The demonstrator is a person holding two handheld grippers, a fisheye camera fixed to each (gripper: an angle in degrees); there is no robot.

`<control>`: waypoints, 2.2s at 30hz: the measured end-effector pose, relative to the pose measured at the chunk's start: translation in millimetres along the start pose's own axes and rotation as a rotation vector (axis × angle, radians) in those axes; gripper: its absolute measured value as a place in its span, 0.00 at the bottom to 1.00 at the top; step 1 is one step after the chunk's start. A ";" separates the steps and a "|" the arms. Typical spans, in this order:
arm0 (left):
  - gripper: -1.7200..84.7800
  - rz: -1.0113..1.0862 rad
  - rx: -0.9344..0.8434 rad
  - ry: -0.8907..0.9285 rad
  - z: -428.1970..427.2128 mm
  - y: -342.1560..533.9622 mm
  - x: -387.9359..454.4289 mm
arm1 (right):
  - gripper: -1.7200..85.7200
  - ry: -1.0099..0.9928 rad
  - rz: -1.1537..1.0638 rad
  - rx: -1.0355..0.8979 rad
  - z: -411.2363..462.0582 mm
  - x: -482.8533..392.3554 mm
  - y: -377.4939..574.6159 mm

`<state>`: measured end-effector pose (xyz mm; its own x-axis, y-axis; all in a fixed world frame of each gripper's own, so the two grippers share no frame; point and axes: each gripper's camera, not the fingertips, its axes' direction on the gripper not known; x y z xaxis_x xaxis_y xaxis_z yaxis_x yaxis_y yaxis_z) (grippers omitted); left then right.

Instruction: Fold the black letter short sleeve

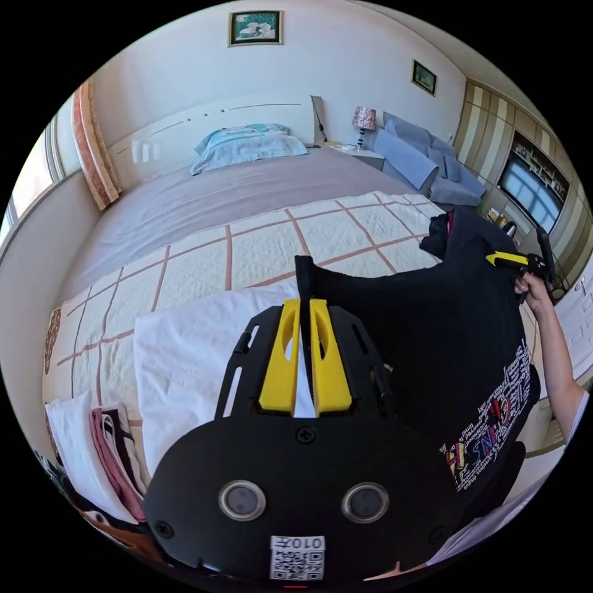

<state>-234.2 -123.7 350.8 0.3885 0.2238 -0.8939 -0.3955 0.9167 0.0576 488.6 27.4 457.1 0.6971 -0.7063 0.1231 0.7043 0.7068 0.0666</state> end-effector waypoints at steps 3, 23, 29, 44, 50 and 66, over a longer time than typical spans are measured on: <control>0.05 0.036 -0.140 -0.085 39.3 -6.9 9.8 | 0.04 0.094 -0.049 -0.158 51.7 -14.1 -13.4; 0.05 0.198 -0.235 0.192 12.2 97.8 72.7 | 0.10 -0.072 -0.005 -0.144 22.7 -18.5 62.3; 0.02 0.105 -0.215 0.122 22.8 104.4 52.8 | 0.10 -0.091 0.177 0.012 13.2 16.0 46.2; 0.03 0.089 -0.184 0.056 26.7 123.3 38.1 | 0.05 0.211 0.061 -0.219 57.2 8.9 3.2; 0.03 0.069 -0.177 0.064 25.7 128.2 28.6 | 0.04 0.309 -0.059 -0.270 67.9 -13.2 18.2; 0.04 0.067 -0.272 0.304 6.2 192.1 -15.7 | 0.05 -0.322 0.219 -0.211 7.7 -77.0 266.9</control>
<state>-311.1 51.0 378.6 0.1069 0.1349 -0.9851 -0.6327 0.7735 0.0372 621.9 270.8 473.0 0.7790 -0.4685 0.4167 0.5800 0.7910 -0.1948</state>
